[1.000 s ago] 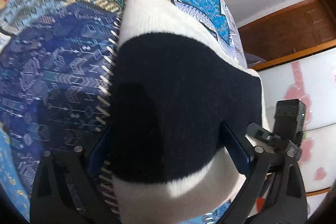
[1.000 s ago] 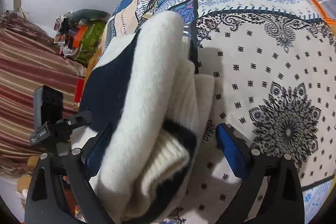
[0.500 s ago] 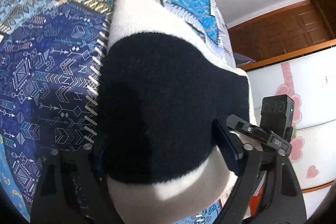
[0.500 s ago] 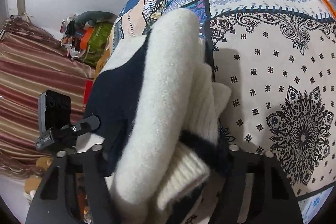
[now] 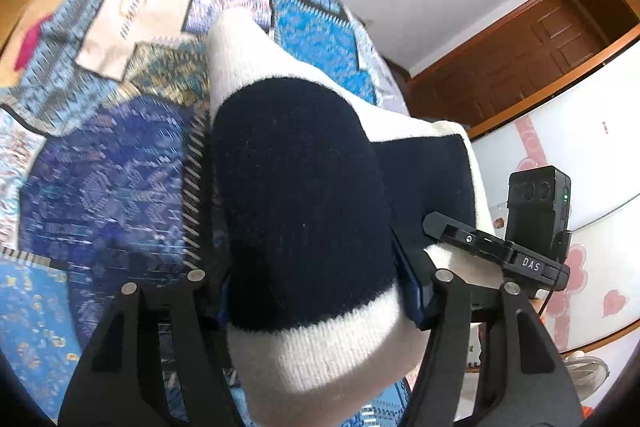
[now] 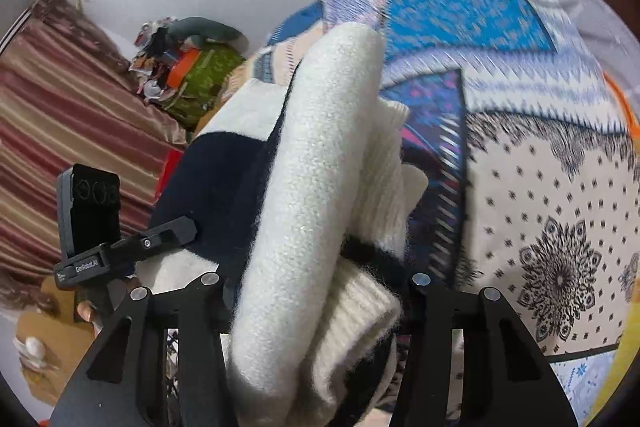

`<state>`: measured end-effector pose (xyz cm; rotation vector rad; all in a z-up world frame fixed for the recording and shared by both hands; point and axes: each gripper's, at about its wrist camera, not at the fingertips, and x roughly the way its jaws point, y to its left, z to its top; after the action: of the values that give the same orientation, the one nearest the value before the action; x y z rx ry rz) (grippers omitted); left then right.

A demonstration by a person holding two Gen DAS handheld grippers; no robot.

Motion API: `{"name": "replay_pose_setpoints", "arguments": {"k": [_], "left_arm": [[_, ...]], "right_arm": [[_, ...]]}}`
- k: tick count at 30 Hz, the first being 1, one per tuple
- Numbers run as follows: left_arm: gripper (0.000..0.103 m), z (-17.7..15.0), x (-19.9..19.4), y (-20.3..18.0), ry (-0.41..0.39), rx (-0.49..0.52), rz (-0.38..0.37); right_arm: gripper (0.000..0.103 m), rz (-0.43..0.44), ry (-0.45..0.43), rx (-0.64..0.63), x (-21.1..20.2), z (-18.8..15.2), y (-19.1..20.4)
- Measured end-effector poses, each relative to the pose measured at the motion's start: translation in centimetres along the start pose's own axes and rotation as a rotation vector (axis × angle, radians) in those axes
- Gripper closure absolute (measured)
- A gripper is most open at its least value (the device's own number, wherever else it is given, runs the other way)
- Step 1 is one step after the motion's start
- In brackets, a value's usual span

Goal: Fold small clothes

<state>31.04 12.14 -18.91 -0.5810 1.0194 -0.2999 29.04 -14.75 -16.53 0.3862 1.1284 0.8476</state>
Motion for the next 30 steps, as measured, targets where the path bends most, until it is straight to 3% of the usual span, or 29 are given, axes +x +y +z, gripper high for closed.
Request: {"name": "replay_pose_setpoints", "arguments": {"k": [7, 15, 30], "left_arm": [[0.040, -0.4, -5.2, 1.3, -0.078, 0.001, 0.016], [0.040, -2.0, -7.6, 4.7, -0.089, -0.045, 0.055], [0.040, -4.5, -2.2, 12.0, 0.029, -0.184, 0.058]], "right_arm": [[0.057, 0.026, -0.029, -0.087, 0.9, 0.6, 4.6], [0.057, 0.042, 0.025, -0.116, 5.0, 0.3, 6.9], [0.057, -0.010, 0.146, -0.050, 10.7, -1.4, 3.9]]}}
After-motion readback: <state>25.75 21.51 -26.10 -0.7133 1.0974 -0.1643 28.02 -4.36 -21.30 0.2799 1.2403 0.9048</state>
